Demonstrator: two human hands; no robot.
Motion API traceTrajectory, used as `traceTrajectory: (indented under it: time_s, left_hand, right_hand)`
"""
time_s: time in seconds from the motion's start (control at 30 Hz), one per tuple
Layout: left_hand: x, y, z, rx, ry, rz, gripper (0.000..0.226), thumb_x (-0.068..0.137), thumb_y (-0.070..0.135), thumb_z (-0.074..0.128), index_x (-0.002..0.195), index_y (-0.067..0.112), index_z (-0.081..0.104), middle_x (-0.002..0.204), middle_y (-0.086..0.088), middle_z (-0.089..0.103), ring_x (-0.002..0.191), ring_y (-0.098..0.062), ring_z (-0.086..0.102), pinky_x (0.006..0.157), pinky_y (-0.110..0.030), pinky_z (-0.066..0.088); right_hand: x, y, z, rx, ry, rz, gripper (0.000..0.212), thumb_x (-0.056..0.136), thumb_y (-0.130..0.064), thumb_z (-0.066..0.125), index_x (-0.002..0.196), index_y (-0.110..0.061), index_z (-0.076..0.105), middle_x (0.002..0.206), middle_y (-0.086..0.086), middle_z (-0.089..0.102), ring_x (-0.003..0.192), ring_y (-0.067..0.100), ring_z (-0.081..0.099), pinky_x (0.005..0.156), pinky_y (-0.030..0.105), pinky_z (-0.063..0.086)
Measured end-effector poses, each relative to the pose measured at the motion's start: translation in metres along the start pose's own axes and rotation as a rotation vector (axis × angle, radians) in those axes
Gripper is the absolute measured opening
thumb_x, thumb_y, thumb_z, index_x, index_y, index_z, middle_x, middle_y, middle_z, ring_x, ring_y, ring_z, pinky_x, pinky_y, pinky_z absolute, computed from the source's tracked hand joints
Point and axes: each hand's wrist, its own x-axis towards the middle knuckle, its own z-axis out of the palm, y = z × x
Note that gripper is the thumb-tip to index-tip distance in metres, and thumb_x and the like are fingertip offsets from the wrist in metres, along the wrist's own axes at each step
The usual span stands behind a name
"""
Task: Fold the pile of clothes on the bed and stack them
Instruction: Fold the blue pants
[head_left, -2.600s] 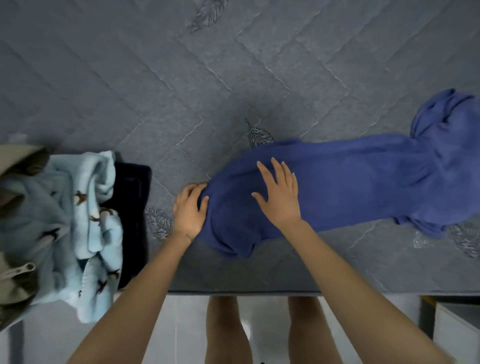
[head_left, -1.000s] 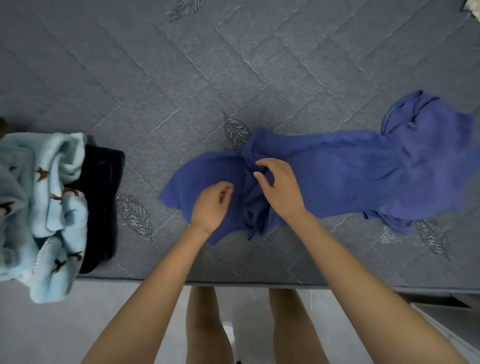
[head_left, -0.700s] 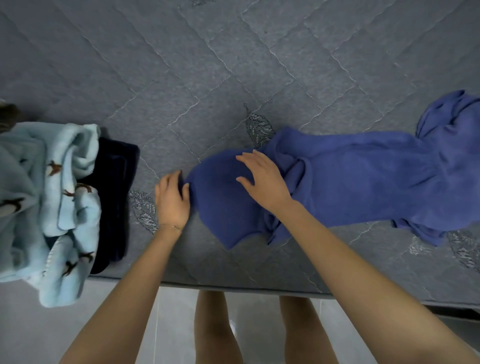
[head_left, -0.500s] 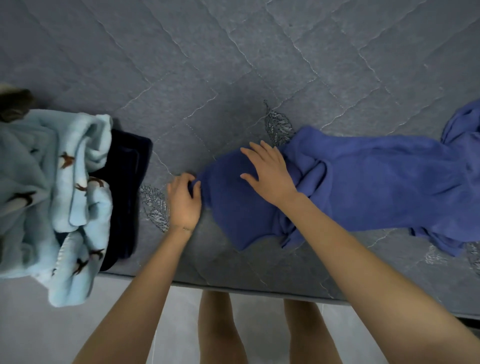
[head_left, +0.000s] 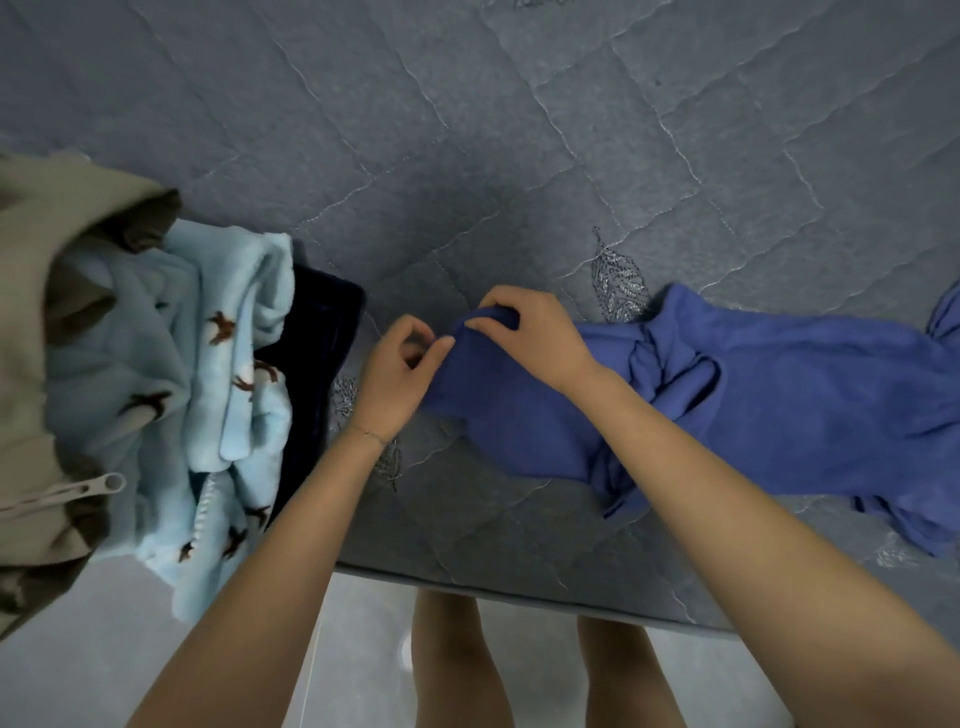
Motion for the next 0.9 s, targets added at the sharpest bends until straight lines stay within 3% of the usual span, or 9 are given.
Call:
traceTrajectory:
  time_s: [0.1,0.17,0.23,0.27,0.4,0.53,0.63,0.77,0.9]
  left_hand:
    - [0.001,-0.013,-0.012,0.168,-0.159,-0.110,0.038,0.078,0.044,0.073,0.080,0.009,0.059,0.073,-0.008,0.063,0.068,-0.014,0.058,0.061,-0.032,0.044]
    - [-0.004,-0.021,-0.018,0.530,-0.231,-0.126,0.027,0.084,0.038,0.069,0.079,0.013,0.060,0.077,-0.006,0.066,0.081,-0.024,0.064,0.068,-0.035,0.042]
    - [-0.010,-0.022,-0.023,0.874,-0.170,-0.066,0.019,0.091,0.033,0.062,0.088,0.014,0.063,0.088,-0.007,0.069,0.094,-0.031,0.062,0.079,-0.035,0.036]
    - [-0.013,-0.023,-0.025,0.878,-0.104,-0.053,0.018,0.092,0.032,0.060,0.088,0.014,0.063,0.087,-0.006,0.068,0.095,-0.031,0.060,0.080,-0.035,0.033]
    - [-0.016,-0.018,-0.032,0.371,0.073,-0.035,0.024,0.090,0.017,0.064,0.072,0.015,0.049,0.067,0.005,0.053,0.068,-0.008,0.053,0.065,-0.028,0.039]
    - [-0.019,-0.001,-0.034,-0.119,0.135,-0.051,0.018,0.093,0.006,0.060,0.078,0.008,0.049,0.071,0.003,0.048,0.064,0.001,0.043,0.060,-0.015,0.036]
    - [-0.016,0.003,-0.040,-0.197,0.211,-0.051,0.022,0.091,0.015,0.063,0.075,0.012,0.048,0.070,0.001,0.047,0.065,-0.003,0.043,0.060,-0.018,0.037]
    - [-0.011,0.010,-0.050,-0.142,0.298,-0.068,0.029,0.093,0.015,0.064,0.070,0.017,0.047,0.064,-0.001,0.048,0.059,-0.005,0.042,0.057,-0.018,0.036]
    - [-0.003,0.019,-0.059,-0.099,0.190,-0.130,0.023,0.092,0.017,0.067,0.072,0.015,0.053,0.064,-0.002,0.056,0.058,-0.004,0.048,0.054,-0.016,0.038]
  right_hand:
    - [0.004,-0.001,-0.002,0.023,0.008,0.047,0.011,0.090,-0.025,0.067,0.083,-0.016,0.069,0.081,-0.007,0.068,0.082,0.011,0.062,0.081,0.036,0.050]
    - [0.006,0.003,0.000,0.017,0.044,0.080,0.012,0.090,-0.025,0.067,0.082,-0.017,0.068,0.079,-0.006,0.068,0.082,0.012,0.062,0.081,0.037,0.050]
    - [0.007,0.006,0.004,0.021,0.088,0.119,0.012,0.090,-0.025,0.067,0.082,-0.016,0.068,0.079,-0.006,0.068,0.080,0.013,0.062,0.079,0.037,0.050]
    - [0.008,0.007,0.005,0.020,0.116,0.134,0.012,0.090,-0.025,0.067,0.081,-0.016,0.067,0.078,-0.006,0.066,0.079,0.013,0.060,0.077,0.035,0.050]
    - [0.009,0.010,0.007,-0.028,0.219,0.194,0.010,0.092,-0.023,0.065,0.088,-0.014,0.067,0.083,-0.003,0.065,0.082,0.015,0.058,0.076,0.033,0.045]
    - [0.012,0.001,0.006,-0.065,0.098,0.152,0.005,0.091,-0.014,0.063,0.095,-0.011,0.065,0.087,-0.005,0.063,0.084,0.015,0.056,0.081,0.034,0.046]
    - [0.016,-0.009,0.008,-0.059,0.022,0.112,0.004,0.092,-0.014,0.063,0.096,-0.012,0.064,0.088,-0.006,0.062,0.083,0.014,0.056,0.079,0.029,0.044]
    - [0.022,-0.012,0.008,-0.045,0.133,0.163,0.004,0.093,-0.016,0.060,0.095,-0.014,0.062,0.081,-0.004,0.059,0.078,0.015,0.053,0.072,0.027,0.039]
    - [0.025,-0.009,0.009,-0.079,0.139,0.190,0.003,0.095,-0.019,0.058,0.094,-0.016,0.059,0.074,-0.008,0.056,0.076,0.016,0.052,0.071,0.032,0.040]
